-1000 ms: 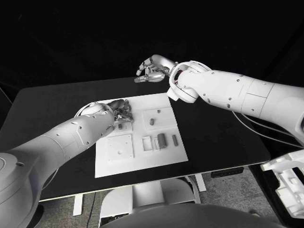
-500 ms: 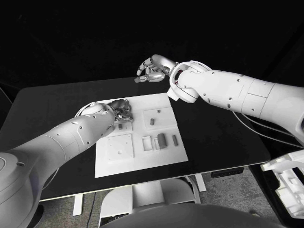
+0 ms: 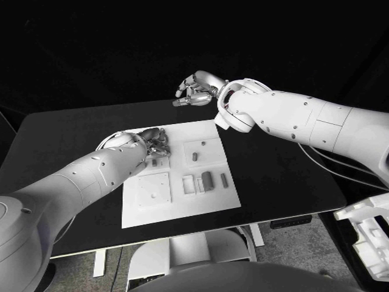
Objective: Assemble the parts on the task board
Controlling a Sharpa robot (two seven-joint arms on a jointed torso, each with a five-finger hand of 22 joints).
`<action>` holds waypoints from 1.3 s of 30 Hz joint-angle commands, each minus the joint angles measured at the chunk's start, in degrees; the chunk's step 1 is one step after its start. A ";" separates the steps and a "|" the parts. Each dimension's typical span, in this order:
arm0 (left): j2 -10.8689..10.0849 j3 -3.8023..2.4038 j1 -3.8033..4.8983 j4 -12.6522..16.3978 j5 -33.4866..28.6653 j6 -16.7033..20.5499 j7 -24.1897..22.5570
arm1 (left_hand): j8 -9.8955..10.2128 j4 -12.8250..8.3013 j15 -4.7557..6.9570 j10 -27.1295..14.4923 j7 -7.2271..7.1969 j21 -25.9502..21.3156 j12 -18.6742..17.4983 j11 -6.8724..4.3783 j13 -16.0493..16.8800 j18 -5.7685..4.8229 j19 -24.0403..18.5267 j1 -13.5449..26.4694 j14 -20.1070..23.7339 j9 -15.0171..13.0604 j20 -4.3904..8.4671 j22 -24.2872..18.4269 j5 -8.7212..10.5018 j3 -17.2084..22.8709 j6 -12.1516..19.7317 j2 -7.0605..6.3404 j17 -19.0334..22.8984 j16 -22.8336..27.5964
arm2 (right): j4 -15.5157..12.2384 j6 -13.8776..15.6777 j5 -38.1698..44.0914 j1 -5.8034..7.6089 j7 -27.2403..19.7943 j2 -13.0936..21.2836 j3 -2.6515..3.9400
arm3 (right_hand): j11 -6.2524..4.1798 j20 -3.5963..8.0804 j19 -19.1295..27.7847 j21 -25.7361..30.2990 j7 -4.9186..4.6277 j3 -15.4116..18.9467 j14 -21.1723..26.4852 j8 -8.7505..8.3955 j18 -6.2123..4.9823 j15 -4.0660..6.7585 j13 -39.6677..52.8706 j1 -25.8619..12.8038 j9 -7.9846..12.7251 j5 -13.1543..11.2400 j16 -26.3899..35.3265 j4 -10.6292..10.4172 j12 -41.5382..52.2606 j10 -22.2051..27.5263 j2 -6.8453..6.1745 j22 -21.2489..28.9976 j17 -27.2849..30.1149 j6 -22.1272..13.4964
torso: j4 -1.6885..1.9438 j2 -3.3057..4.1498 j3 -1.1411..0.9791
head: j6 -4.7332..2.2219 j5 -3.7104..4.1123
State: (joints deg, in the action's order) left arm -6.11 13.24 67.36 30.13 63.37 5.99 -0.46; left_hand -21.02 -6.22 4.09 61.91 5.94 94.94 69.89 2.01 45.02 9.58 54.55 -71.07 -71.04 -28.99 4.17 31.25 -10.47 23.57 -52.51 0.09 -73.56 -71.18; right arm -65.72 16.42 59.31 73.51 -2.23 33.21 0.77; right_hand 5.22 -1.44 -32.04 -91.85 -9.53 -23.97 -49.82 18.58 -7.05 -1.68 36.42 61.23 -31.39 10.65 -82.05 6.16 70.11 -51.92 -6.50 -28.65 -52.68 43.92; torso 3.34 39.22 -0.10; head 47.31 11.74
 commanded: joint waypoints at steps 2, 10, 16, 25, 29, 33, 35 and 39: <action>-0.13 -0.09 0.12 0.27 -0.83 0.40 -0.83 | -0.22 -0.03 0.12 0.09 0.77 3.30 0.22 -0.25 -0.09 1.71 0.02 0.01 0.03 -0.21 0.10 0.07 -0.18 0.47 -1.16 0.41 0.10 -0.12 | -0.09 -0.54 0.27 0.03 -0.14 0.14 0.03 | -0.04 0.13 -0.19 -0.13 -0.12 0.35 -0.37 0.22 0.27 0.20 -0.09 0.02 -0.06 -0.13 -0.26 0.06 0.26 -0.26 -0.49 0.10 0.09 0.22 | 0.07 -0.01 0.01 | -0.08 -0.09; -0.80 -0.19 0.57 1.71 -2.82 0.52 -0.28 | -0.23 -0.04 0.12 0.10 0.83 3.31 0.22 -0.25 -0.10 1.71 0.02 -0.01 0.03 -0.22 0.10 0.08 -0.17 0.51 -1.20 0.42 0.10 -0.13 | -0.09 -0.53 0.27 0.03 -0.08 0.49 0.03 | -0.04 0.13 -0.19 -0.13 -0.13 0.36 -0.37 0.22 0.27 0.20 -0.09 -0.01 -0.06 -0.14 -0.26 0.05 0.26 -0.26 -0.50 0.10 0.10 0.22 | 0.16 -0.04 0.04 | 0.01 -0.13; -1.45 -0.28 1.24 2.93 -3.08 0.21 -0.05 | -0.23 -0.05 0.12 0.10 0.89 3.31 0.22 -0.26 -0.10 1.71 0.02 -0.02 0.03 -0.22 0.10 0.08 -0.16 0.54 -1.22 0.41 0.10 -0.14 | -0.16 -1.00 -0.30 0.05 0.48 0.94 0.03 | -0.04 0.13 -0.19 -0.13 -0.13 0.37 -0.37 0.22 0.28 0.20 -0.10 -0.03 -0.06 -0.14 -0.26 0.04 0.26 -0.26 -0.51 0.10 0.10 0.22 | 0.25 -0.06 0.13 | -0.20 -0.30; -2.56 -0.57 2.09 3.93 -3.65 -0.09 -0.01 | -0.22 -0.08 0.12 0.11 0.97 3.32 0.23 -0.27 -0.10 1.71 0.01 -0.03 0.03 -0.22 0.10 0.08 -0.15 0.57 -1.23 0.37 0.11 -0.15 | 0.46 -1.02 -0.30 0.06 0.37 0.99 0.03 | -0.03 0.12 -0.18 -0.12 -0.13 0.44 -0.37 0.20 0.29 0.20 -0.11 -0.14 -0.06 -0.15 -0.26 -0.02 0.25 -0.25 -0.58 0.11 0.11 0.20 | 0.36 -0.21 0.19 | -0.52 -1.11; -3.40 -0.66 2.40 4.47 -3.80 -0.79 0.01 | -0.22 -0.09 0.12 0.11 1.00 3.33 0.23 -0.27 -0.11 1.71 0.01 -0.03 0.03 -0.22 0.10 0.09 -0.15 0.58 -1.23 0.35 0.11 -0.15 | 0.60 -1.01 -0.31 0.05 0.30 1.00 0.03 | -0.03 0.12 -0.18 -0.12 -0.14 0.45 -0.37 0.20 0.29 0.20 -0.12 -0.16 -0.06 -0.16 -0.26 -0.03 0.25 -0.25 -0.59 0.12 0.11 0.19 | 0.58 -0.37 0.32 | -0.55 -1.44; -4.78 -1.24 2.78 5.97 -3.97 -1.48 -0.05 | -0.21 -0.11 0.13 0.11 1.04 3.33 0.23 -0.27 -0.11 1.71 0.01 -0.04 0.03 -0.22 0.10 0.09 -0.14 0.59 -1.24 0.32 0.11 -0.16 | 0.66 -1.05 -0.31 0.05 0.23 1.16 0.03 | -0.03 0.11 -0.18 -0.12 -0.14 0.47 -0.36 0.19 0.30 0.20 -0.12 -0.19 -0.05 -0.16 -0.26 -0.05 0.25 -0.25 -0.60 0.12 0.12 0.19 | 1.05 -0.65 0.59 | -0.53 -1.33; -5.57 -1.52 2.94 6.66 -4.13 -2.03 -0.05 | -0.21 -0.13 0.13 0.11 1.06 3.33 0.23 -0.28 -0.11 1.71 0.00 -0.05 0.03 -0.22 0.10 0.09 -0.14 0.59 -1.24 0.30 0.11 -0.16 | 0.76 -1.11 -0.32 0.04 0.21 1.28 0.03 | -0.03 0.11 -0.18 -0.11 -0.14 0.48 -0.36 0.19 0.30 0.20 -0.12 -0.21 -0.05 -0.16 -0.26 -0.05 0.25 -0.25 -0.60 0.12 0.12 0.18 | 1.35 -0.81 0.79 | -0.41 -1.11; -6.66 -1.67 3.10 7.13 -4.13 -2.35 0.06 | -0.21 -0.15 0.13 0.11 1.11 3.34 0.24 -0.28 -0.12 1.71 0.00 -0.07 0.04 -0.22 0.10 0.09 -0.13 0.61 -1.25 0.26 0.12 -0.17 | 0.69 -1.13 -0.32 0.03 0.20 1.60 0.03 | -0.03 0.11 -0.18 -0.11 -0.14 0.48 -0.36 0.19 0.30 0.20 -0.13 -0.22 -0.05 -0.16 -0.26 -0.06 0.25 -0.25 -0.61 0.12 0.12 0.18 | 1.81 -1.03 1.18 | -0.26 -1.10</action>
State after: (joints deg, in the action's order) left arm -12.75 11.63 70.36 36.98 59.85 5.15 -0.34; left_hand -21.08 -6.36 4.09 61.90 6.04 94.94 69.89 2.00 44.98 9.58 54.37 -71.09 -71.04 -28.99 3.98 31.28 -10.35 23.93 -52.40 0.05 -73.52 -71.18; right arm -64.97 16.07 58.94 73.53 -1.74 34.74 0.76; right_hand 5.22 -1.44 -32.04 -91.85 -9.53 -23.81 -49.82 18.58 -7.05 -1.68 36.38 61.17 -31.37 10.65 -82.05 6.00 70.11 -51.92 -6.56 -28.61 -52.64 43.92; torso 4.69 38.43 0.72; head 46.92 10.58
